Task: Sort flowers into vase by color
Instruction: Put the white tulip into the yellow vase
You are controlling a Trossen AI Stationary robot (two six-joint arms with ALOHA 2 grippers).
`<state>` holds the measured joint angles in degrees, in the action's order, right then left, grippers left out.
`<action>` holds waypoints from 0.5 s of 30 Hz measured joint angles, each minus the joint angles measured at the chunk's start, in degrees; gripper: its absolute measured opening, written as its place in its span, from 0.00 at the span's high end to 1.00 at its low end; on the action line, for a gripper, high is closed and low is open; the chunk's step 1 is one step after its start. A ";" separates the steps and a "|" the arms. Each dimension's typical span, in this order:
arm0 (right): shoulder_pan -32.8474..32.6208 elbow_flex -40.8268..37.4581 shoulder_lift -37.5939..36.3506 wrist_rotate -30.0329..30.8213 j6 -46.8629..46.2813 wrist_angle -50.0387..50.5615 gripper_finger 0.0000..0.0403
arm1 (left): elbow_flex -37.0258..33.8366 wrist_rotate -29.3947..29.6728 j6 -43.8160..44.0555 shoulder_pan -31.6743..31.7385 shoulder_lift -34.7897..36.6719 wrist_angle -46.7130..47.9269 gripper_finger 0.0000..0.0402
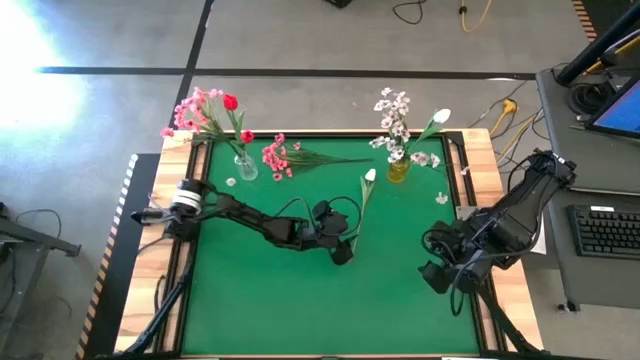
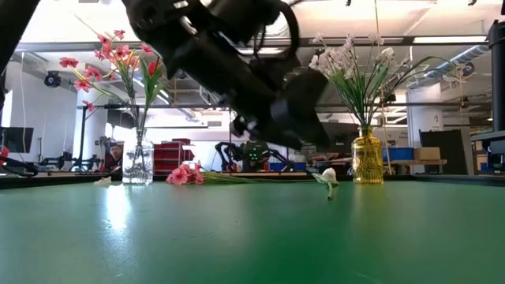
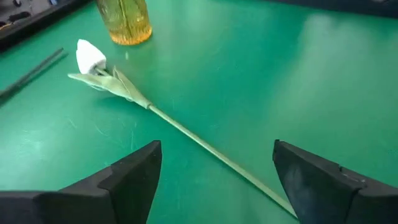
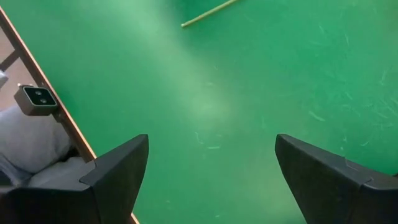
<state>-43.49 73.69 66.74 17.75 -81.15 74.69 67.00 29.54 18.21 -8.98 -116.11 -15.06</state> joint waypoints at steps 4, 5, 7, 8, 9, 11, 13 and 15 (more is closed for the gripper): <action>-0.08 -0.04 0.00 1.25 -0.01 0.00 0.15 | 2.43 0.01 -0.16 1.11 -4.08 -2.06 0.24; -0.08 -0.04 0.02 1.71 0.01 0.00 0.15 | 3.13 0.01 -0.43 1.47 -5.11 -2.30 0.23; -0.08 -0.09 0.02 2.02 0.03 -0.01 0.15 | 4.73 0.02 -0.98 2.19 -7.16 -2.06 0.23; -0.08 -0.13 0.02 2.10 0.05 0.03 0.15 | 5.49 -0.01 -1.08 2.54 -8.14 -2.13 0.23; -0.08 -0.15 0.02 2.33 0.10 0.02 0.15 | 6.17 0.00 -1.16 2.96 -9.11 -1.97 0.24; -0.08 -0.23 0.02 3.14 0.13 0.02 0.15 | 7.72 -0.04 -1.18 3.66 -11.06 -2.13 0.24; -0.08 -0.26 0.02 3.36 0.14 -0.01 0.15 | 8.73 -0.04 -1.15 4.29 -12.58 -1.93 0.25; -0.06 -0.34 0.02 3.40 0.14 0.00 0.15 | 9.54 -0.22 -0.88 4.78 -14.02 -2.03 0.26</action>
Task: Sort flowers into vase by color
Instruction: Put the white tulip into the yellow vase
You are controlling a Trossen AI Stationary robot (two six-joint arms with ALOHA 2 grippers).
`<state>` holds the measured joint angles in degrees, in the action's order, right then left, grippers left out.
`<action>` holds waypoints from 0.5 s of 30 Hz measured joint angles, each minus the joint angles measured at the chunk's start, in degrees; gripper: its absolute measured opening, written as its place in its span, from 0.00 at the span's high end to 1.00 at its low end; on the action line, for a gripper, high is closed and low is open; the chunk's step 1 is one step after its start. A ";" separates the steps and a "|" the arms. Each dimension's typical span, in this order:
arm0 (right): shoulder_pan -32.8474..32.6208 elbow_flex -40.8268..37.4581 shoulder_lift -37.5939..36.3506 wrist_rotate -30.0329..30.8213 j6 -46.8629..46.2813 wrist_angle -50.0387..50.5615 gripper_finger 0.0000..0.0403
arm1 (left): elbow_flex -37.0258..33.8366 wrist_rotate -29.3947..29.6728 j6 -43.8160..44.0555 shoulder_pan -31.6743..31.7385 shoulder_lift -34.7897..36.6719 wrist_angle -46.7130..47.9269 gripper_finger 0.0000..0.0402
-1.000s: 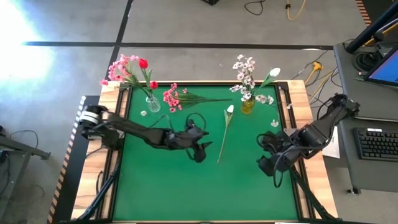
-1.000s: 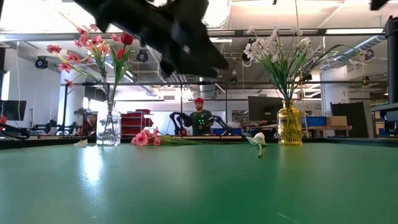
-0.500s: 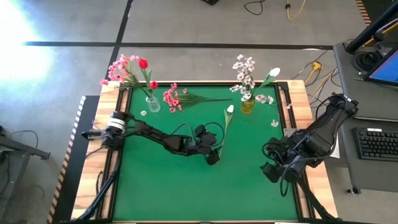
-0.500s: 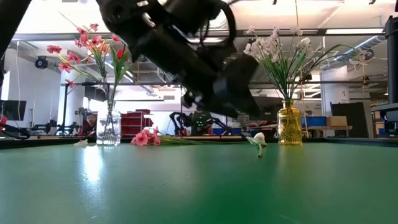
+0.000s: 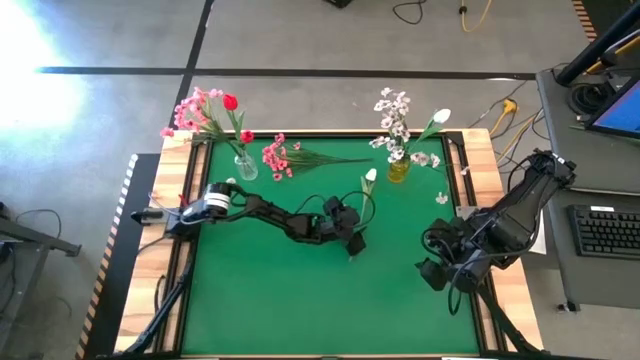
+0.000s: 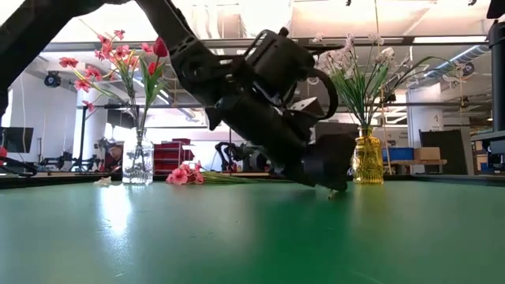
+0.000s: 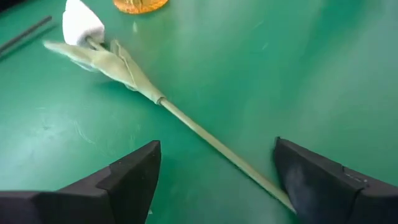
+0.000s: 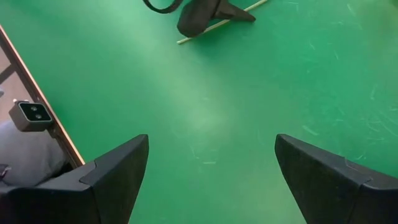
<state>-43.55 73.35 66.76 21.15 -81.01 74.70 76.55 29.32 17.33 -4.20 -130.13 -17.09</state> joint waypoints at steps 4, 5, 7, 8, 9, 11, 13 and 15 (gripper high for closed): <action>0.00 -0.29 0.00 0.02 0.00 0.04 0.15 | 1.06 -0.13 0.97 0.28 -1.53 0.25 0.30; 0.00 -0.36 0.00 0.02 0.00 0.02 0.15 | 1.03 -0.13 1.64 0.37 -1.61 0.37 0.32; 0.00 -0.44 0.00 0.04 0.00 0.04 0.15 | 0.90 0.18 2.56 0.55 -1.78 0.59 0.36; 0.00 -0.47 0.00 0.04 0.00 0.04 0.15 | 0.88 0.51 2.77 0.56 -1.83 0.72 0.38; 0.00 -0.47 0.00 0.04 0.00 -0.01 0.15 | 0.86 1.02 2.92 0.50 -1.83 0.98 0.41; 0.00 -0.53 0.00 0.18 0.03 0.03 0.15 | 0.82 1.23 2.96 0.47 -1.86 1.52 0.47; 0.00 -0.54 0.00 0.76 0.11 0.01 0.15 | 0.81 1.27 2.96 0.47 -1.86 1.62 0.54; 0.00 -0.54 0.00 1.38 0.18 0.00 0.15 | 0.79 1.28 2.96 0.45 -1.90 1.69 0.62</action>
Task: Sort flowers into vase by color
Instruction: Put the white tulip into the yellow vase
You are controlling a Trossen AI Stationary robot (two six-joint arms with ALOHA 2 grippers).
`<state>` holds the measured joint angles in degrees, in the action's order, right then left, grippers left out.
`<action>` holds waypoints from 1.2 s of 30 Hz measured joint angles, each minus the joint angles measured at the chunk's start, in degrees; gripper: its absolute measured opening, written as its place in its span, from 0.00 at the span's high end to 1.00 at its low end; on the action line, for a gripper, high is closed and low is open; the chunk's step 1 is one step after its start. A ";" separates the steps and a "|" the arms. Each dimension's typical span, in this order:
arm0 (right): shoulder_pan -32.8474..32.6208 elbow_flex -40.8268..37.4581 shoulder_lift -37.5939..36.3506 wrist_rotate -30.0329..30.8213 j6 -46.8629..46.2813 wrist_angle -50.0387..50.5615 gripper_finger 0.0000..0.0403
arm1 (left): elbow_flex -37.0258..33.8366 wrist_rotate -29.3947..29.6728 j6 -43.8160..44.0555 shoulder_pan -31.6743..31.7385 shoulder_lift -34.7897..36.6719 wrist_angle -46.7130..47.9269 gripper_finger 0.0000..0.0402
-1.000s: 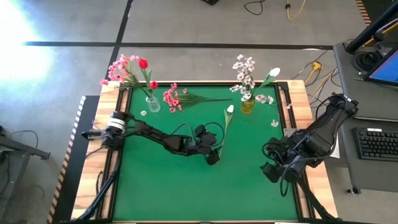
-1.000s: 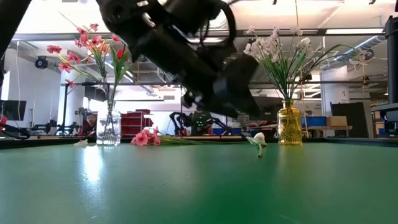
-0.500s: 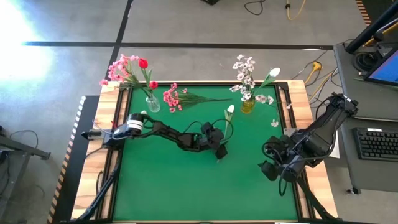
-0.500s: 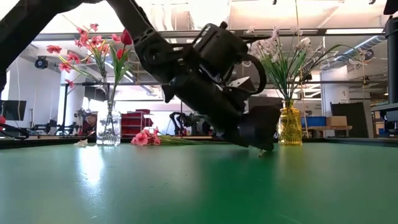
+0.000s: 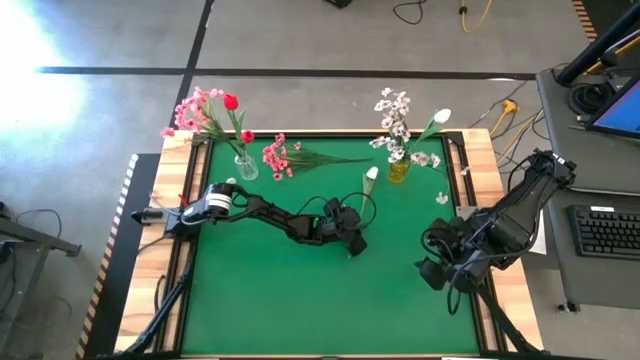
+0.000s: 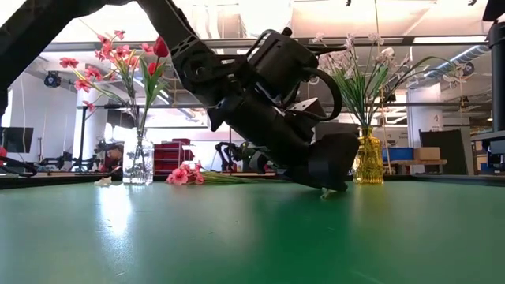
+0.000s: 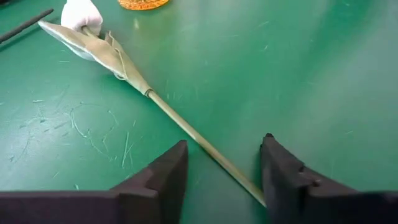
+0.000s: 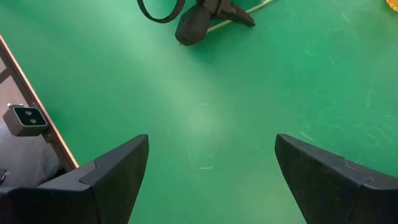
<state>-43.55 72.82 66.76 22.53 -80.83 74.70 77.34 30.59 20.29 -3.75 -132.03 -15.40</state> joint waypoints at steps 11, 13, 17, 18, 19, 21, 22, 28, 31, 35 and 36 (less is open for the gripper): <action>0.02 0.00 0.02 0.06 0.04 0.00 0.15 | -0.16 0.09 -0.28 -0.26 0.02 0.35 0.97; 0.02 0.00 0.02 0.13 0.06 0.00 0.15 | -0.22 -0.10 -0.25 -0.26 0.21 0.52 0.99; 0.00 0.00 0.02 1.18 0.73 -0.04 0.15 | -0.35 -0.56 -0.11 -0.22 1.42 2.47 1.00; 0.00 0.00 0.04 1.52 0.89 -0.04 0.15 | -0.35 -0.67 -0.09 -0.22 1.85 3.43 1.00; 0.00 -0.01 0.04 1.57 0.93 -0.04 0.15 | -0.45 -0.76 -0.06 -0.22 2.44 4.33 1.00; 0.00 -0.07 0.04 1.63 1.16 -0.10 0.15 | -0.55 -1.04 -0.11 -0.30 3.73 7.12 1.00; 0.00 -0.09 0.04 1.68 1.22 -0.12 0.15 | -0.70 -1.10 -0.22 -0.33 4.62 8.68 1.00; 0.00 -0.66 0.04 1.69 1.29 -0.28 0.15 | -4.45 0.48 1.13 -0.50 11.63 15.10 1.00; 0.00 -1.04 0.04 1.68 1.36 -0.33 0.15 | -8.43 0.58 1.73 -0.66 16.42 14.75 1.00; -0.04 -1.51 0.04 1.87 1.37 -0.50 0.15 | -14.20 0.61 1.96 -0.68 23.66 14.38 1.00; -0.04 -1.61 0.06 2.05 1.37 -0.45 0.15 | -15.65 0.65 2.04 -0.71 25.52 13.92 1.00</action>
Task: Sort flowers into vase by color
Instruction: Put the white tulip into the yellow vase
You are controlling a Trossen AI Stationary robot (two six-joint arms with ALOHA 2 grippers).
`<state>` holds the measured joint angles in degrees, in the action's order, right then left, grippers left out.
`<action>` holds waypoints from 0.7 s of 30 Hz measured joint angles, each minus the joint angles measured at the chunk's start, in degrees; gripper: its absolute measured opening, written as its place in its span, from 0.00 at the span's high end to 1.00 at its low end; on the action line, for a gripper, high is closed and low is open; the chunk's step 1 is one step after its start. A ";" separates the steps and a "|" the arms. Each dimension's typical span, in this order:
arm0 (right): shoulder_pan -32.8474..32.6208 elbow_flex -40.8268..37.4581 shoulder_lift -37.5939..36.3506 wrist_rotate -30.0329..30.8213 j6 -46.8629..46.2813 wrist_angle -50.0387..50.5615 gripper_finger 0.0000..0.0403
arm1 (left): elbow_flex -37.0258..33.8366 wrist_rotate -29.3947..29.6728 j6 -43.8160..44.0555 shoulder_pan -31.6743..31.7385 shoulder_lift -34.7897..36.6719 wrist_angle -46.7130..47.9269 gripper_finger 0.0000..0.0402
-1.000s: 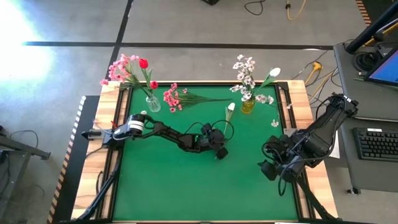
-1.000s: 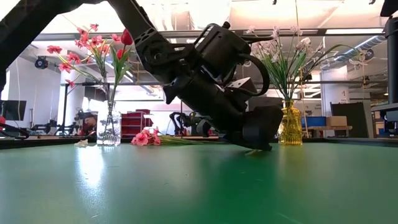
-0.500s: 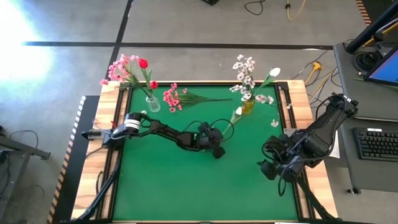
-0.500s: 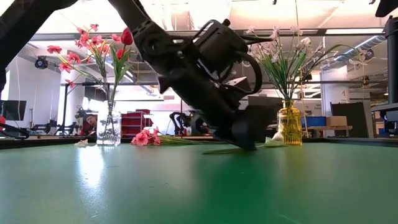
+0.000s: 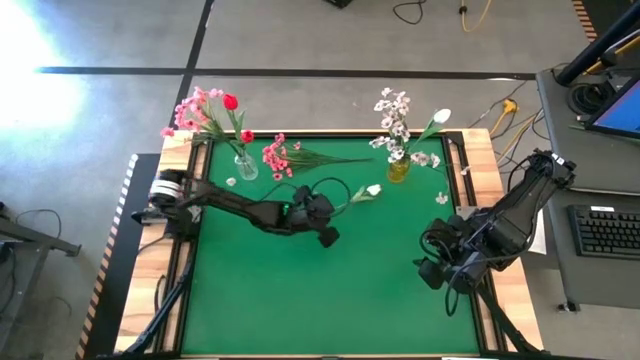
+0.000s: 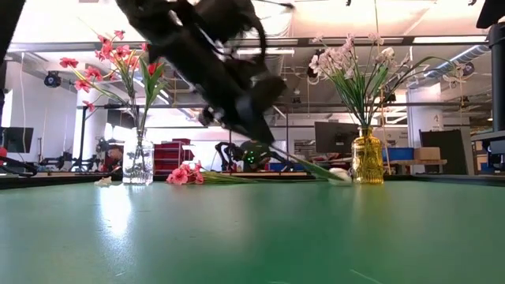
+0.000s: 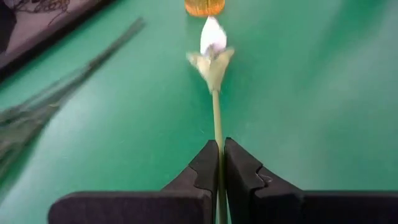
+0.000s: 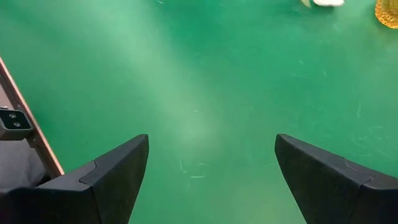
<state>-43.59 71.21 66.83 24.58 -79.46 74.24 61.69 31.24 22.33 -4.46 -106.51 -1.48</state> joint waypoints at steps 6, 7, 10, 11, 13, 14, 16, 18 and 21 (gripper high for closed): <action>0.00 -0.14 0.00 1.75 1.07 -0.11 0.15 | -7.91 -4.69 0.10 -0.54 11.63 -0.21 1.00; 0.00 -0.18 0.00 2.09 1.19 -0.23 0.15 | -9.09 -6.64 0.44 -0.56 13.31 -0.28 1.00; 0.00 -0.25 0.00 2.56 1.56 -0.45 0.15 | -12.47 -11.53 2.02 -0.63 17.92 1.51 1.00; 0.00 -0.25 0.00 2.60 1.62 -0.56 0.15 | -13.53 -12.64 2.76 -0.72 19.12 2.36 1.00; 0.00 -0.27 0.01 2.65 1.73 -0.90 0.15 | -15.47 -12.75 4.79 -1.03 20.83 4.89 1.00; 0.00 -0.30 0.03 2.64 1.80 -1.15 0.15 | -16.38 -12.76 5.71 -1.13 21.30 5.19 1.00; 0.00 -0.41 0.05 2.66 2.35 -1.61 0.15 | -18.23 -12.76 6.74 -1.19 21.88 5.04 1.00; -0.01 -0.50 0.05 3.06 2.74 -1.81 0.15 | -19.62 -12.76 4.77 -1.30 21.52 1.89 1.00; -0.02 -0.56 0.05 4.11 3.76 -1.89 0.15 | -21.96 -12.77 -3.12 -2.02 19.51 -8.21 0.98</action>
<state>-43.61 70.65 66.87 28.69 -75.70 72.35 39.73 18.47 19.21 -6.47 -87.00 -9.69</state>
